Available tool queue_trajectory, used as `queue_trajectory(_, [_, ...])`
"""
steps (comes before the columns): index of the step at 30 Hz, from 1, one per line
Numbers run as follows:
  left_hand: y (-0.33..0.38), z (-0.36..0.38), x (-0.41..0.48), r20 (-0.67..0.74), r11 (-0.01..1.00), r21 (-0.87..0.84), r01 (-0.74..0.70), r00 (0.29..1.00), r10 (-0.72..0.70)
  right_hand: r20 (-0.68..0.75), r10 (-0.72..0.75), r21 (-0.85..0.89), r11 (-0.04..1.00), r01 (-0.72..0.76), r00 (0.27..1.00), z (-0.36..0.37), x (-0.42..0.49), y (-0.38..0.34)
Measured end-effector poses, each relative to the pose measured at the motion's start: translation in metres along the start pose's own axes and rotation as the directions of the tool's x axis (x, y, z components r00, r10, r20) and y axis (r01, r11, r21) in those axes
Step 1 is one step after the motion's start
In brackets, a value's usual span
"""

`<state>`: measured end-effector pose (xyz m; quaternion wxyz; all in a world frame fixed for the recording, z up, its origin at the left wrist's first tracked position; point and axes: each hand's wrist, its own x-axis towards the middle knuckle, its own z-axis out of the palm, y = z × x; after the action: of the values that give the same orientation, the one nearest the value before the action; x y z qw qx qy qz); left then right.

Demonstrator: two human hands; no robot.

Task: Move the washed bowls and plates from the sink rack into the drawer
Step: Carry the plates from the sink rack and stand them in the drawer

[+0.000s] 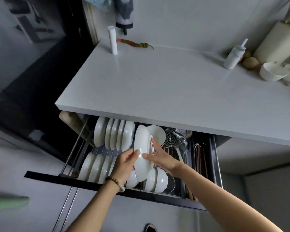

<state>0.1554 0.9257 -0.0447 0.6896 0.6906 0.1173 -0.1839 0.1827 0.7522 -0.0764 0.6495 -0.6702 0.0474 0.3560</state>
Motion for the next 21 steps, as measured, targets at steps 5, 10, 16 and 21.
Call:
queue_trajectory(5, [-0.016, -0.021, 0.035, 0.028, 0.999, -0.004, 0.043, 0.999, -0.043, -0.045, -0.022, 0.009, 1.0, 0.022, 0.999, 0.008, 0.035, 0.008])
queue_trajectory(10, [-0.04, -0.047, 0.066, 0.099, 0.997, -0.011, 0.074, 0.992, -0.073, -0.142, -0.08, 0.009, 0.997, 0.082, 0.987, 0.027, 0.064, 0.029])
queue_trajectory(16, [-0.05, -0.06, 0.098, 0.157, 0.998, 0.018, 0.068, 0.985, -0.07, -0.263, -0.106, 0.082, 0.988, 0.132, 0.959, 0.036, 0.093, 0.042])
queue_trajectory(21, [-0.059, -0.061, 0.125, 0.141, 0.999, 0.048, -0.006, 0.99, -0.001, -0.283, -0.139, 0.083, 0.982, 0.169, 0.949, 0.028, 0.121, 0.051])
